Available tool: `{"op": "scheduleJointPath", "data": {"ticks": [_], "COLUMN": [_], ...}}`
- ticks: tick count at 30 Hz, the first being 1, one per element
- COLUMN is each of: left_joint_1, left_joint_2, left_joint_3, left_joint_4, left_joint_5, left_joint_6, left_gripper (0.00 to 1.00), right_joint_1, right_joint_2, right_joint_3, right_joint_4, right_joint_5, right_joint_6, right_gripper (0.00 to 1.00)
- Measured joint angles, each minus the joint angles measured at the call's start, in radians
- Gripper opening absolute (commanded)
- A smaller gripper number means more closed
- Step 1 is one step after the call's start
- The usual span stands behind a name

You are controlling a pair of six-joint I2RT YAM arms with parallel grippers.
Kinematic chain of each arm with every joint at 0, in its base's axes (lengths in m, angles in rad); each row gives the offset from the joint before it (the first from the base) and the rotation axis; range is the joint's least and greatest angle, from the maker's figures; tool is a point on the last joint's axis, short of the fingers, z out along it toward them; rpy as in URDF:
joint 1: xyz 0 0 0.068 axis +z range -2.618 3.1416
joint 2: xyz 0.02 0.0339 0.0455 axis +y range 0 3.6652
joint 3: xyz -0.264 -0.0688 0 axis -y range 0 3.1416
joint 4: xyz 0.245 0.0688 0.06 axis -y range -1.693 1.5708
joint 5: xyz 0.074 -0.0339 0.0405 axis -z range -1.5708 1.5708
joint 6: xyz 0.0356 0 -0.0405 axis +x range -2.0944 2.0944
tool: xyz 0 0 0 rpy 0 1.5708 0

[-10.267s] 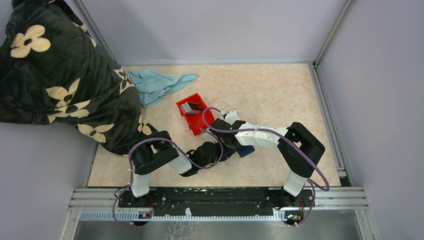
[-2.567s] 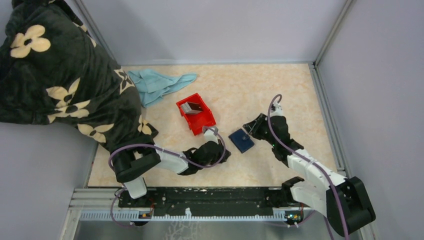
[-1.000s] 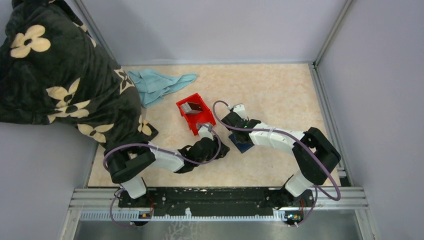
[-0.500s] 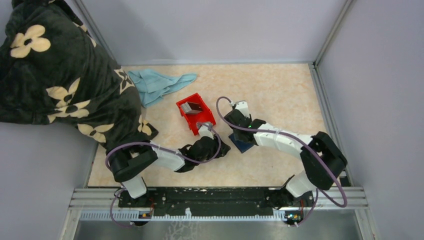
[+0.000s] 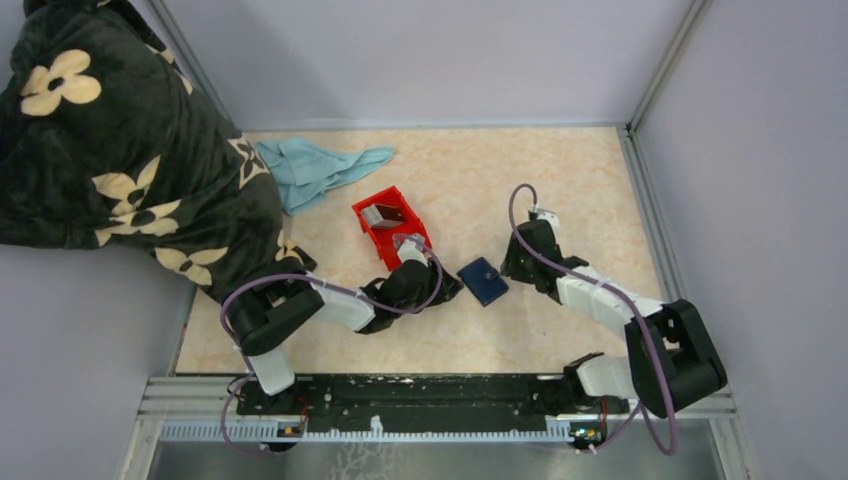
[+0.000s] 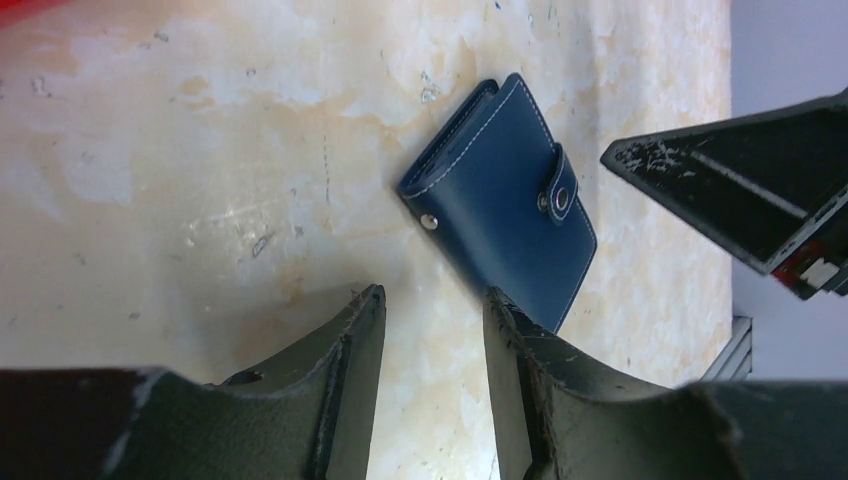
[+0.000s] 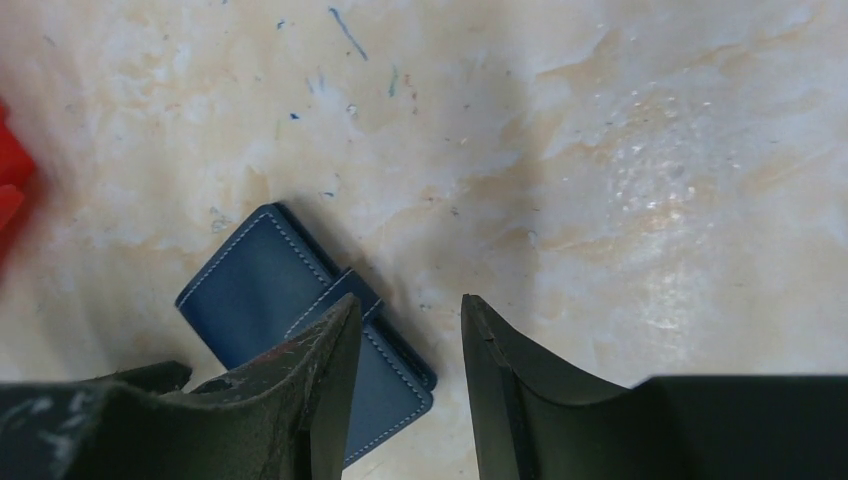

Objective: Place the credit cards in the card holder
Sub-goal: Adjust the card holder at the center of the board.

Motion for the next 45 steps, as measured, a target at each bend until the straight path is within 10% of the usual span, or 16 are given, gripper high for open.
{"op": "scheduleJointPath", "data": {"ticks": [23, 45], "left_joint_1": [0.023, 0.053], "left_joint_2": [0.092, 0.03], "left_joint_3": [0.086, -0.005], "left_joint_4": [0.005, 0.023], "left_joint_5": [0.026, -0.026], "left_joint_6": [-0.097, -0.147], "left_gripper": [0.38, 0.38], "right_joint_1": [-0.05, 0.044], "right_joint_2": [-0.104, -0.079], "right_joint_3": [-0.182, -0.218], "right_joint_4": [0.118, 0.197], "right_joint_5": [-0.078, -0.157], "right_joint_6": [0.148, 0.209], "right_gripper": [0.12, 0.09]}}
